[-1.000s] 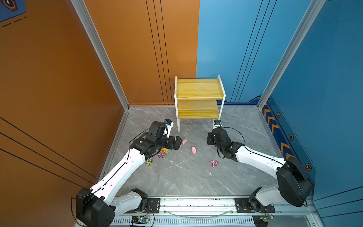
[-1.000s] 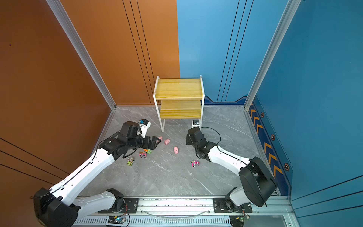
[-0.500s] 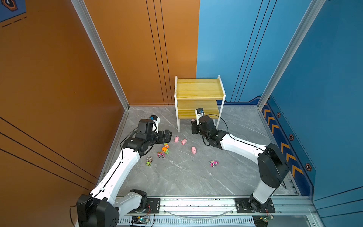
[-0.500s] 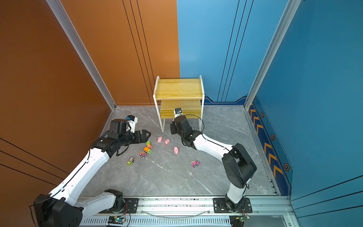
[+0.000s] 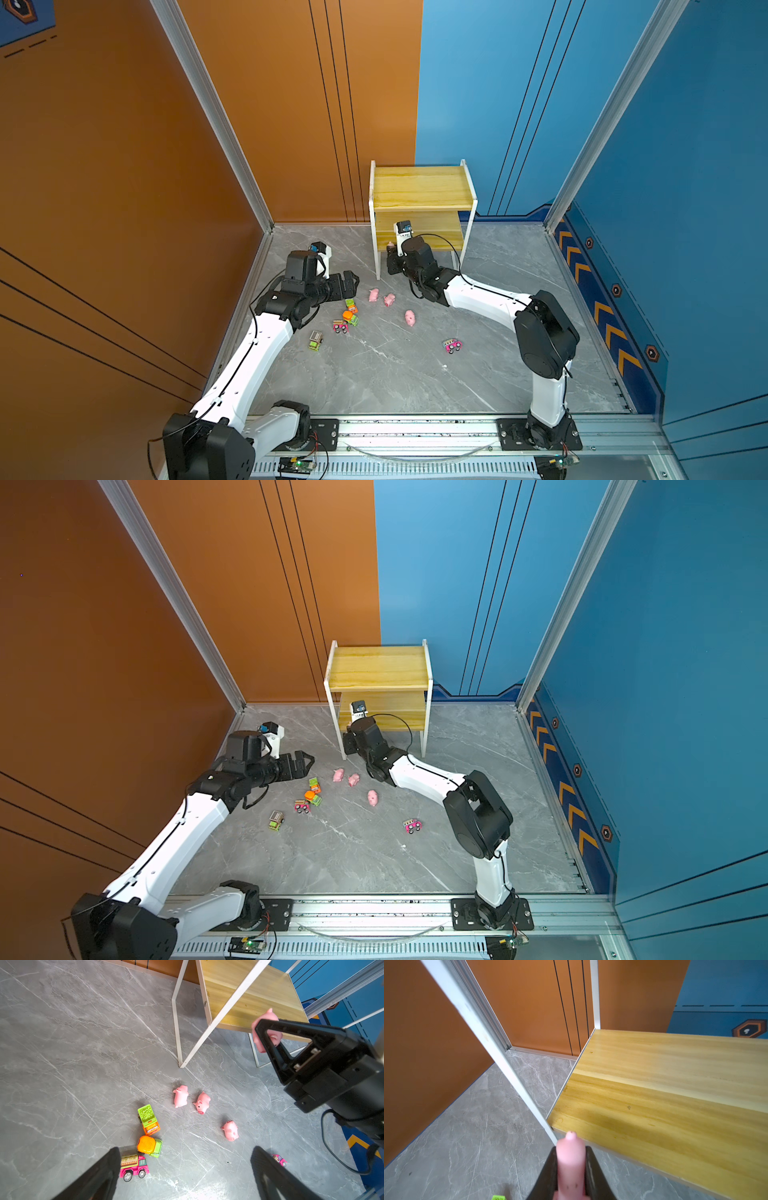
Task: Place and organize the plastic toys onto the shelf
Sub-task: 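Carry the pig with the right gripper over the lower shelf board, then open the right gripper to release the pig onto the lower shelf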
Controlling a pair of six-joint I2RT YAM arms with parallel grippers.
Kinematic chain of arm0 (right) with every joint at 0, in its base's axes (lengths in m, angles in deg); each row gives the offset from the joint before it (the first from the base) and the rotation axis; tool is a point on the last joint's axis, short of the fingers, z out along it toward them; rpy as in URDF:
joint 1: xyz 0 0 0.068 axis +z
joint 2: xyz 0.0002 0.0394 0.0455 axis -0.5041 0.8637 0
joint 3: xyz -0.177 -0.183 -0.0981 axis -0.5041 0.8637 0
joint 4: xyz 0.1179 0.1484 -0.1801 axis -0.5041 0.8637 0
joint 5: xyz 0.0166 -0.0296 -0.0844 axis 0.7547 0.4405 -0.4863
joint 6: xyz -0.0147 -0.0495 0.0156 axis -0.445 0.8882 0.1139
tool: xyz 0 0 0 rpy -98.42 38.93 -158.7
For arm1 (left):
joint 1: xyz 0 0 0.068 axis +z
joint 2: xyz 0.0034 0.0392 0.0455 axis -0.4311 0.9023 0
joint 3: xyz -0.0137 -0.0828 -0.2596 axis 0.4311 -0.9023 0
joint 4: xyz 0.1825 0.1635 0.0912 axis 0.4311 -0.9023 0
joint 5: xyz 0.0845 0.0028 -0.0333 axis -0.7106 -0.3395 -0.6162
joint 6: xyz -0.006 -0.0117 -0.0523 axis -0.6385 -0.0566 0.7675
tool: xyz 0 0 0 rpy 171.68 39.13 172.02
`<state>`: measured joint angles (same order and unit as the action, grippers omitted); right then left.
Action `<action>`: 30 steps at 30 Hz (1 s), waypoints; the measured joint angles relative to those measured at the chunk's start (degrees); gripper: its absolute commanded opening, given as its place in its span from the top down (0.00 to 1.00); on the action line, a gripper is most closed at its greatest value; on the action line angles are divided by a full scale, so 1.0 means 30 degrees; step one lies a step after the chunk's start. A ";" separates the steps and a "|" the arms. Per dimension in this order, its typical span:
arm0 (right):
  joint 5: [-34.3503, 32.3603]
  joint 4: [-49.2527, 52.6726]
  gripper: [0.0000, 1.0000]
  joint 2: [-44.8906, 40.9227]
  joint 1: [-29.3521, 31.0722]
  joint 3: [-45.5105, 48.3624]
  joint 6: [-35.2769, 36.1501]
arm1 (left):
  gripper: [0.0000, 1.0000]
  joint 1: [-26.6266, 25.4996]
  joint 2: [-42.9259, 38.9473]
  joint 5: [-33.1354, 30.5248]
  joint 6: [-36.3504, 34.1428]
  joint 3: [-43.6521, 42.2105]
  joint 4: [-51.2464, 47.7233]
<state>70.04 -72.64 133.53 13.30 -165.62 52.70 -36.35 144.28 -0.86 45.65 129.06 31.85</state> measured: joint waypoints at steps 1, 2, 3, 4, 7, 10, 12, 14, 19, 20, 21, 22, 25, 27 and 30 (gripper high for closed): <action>-0.0153 -0.0138 0.78 0.0189 0.0036 -0.0204 0.0080 | 0.01 -0.0007 0.0000 0.0007 0.0000 0.0000 0.0000; -0.0328 -0.0313 0.78 0.0379 0.0073 -0.0372 0.0197 | 0.01 -0.0007 0.0000 0.0015 0.0000 0.0000 0.0007; -0.0452 -0.0423 0.78 0.0510 0.0095 -0.0503 0.0255 | 0.01 -0.0007 0.0000 0.0029 0.0000 0.0000 0.0007; -0.0583 -0.0488 0.78 0.0678 0.0124 -0.0670 0.0335 | 0.01 -0.0007 0.0000 0.0058 0.0000 0.0000 0.0015; -0.0969 -0.0787 0.78 0.1260 0.0146 -0.1406 0.0372 | 0.01 -0.0007 0.0029 0.0073 0.0000 0.0000 0.0051; -0.1384 -0.1173 0.77 0.1894 0.0175 -0.2076 0.0510 | 0.01 -0.0007 0.0087 0.0131 0.0000 0.0000 0.0051; -0.1727 -0.1370 0.77 0.2375 0.0197 -0.2521 0.0510 | 0.01 -0.0007 0.0146 0.0146 0.0007 0.0000 0.0051; -0.2091 -0.1596 0.77 0.3038 0.0219 -0.3089 0.0510 | 0.01 -0.0007 0.0204 0.0146 0.0007 -0.0007 0.0058; -0.2616 -0.1763 0.77 0.4262 0.0233 -0.3767 0.0597 | 0.01 -0.0007 0.0342 0.0204 0.0007 -0.0007 0.0058; -0.2739 -0.1792 0.77 0.4488 0.0233 -0.3942 0.0641 | 0.01 -0.0007 0.0364 0.0204 0.0007 -0.0007 0.0058; -0.2820 -0.1872 0.77 0.4583 0.0233 -0.4058 0.0648 | 0.01 -0.0007 0.0379 0.0204 0.0007 0.0000 0.0058; -0.2878 -0.1887 0.77 0.4619 0.0233 -0.4153 0.0648 | 0.01 -0.0007 0.0408 0.0204 0.0007 -0.0007 0.0058; -0.2900 -0.1967 0.77 0.4677 0.0204 -0.4335 0.0648 | 0.01 -0.0007 0.0437 0.0204 0.0007 -0.0007 0.0058; -0.2936 -0.2076 0.77 0.4736 0.0146 -0.4364 0.0648 | 0.01 -0.0007 0.0444 0.0204 0.0007 -0.0007 0.0058; -0.2936 -0.2106 0.76 0.4896 0.0044 -0.4452 0.0648 | 0.01 -0.0007 0.0444 0.0204 0.0000 -0.0007 0.0058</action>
<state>61.23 -78.95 148.22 13.43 -178.97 54.65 -36.37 145.61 -0.25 45.65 129.04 32.02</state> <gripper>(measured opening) 0.234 0.985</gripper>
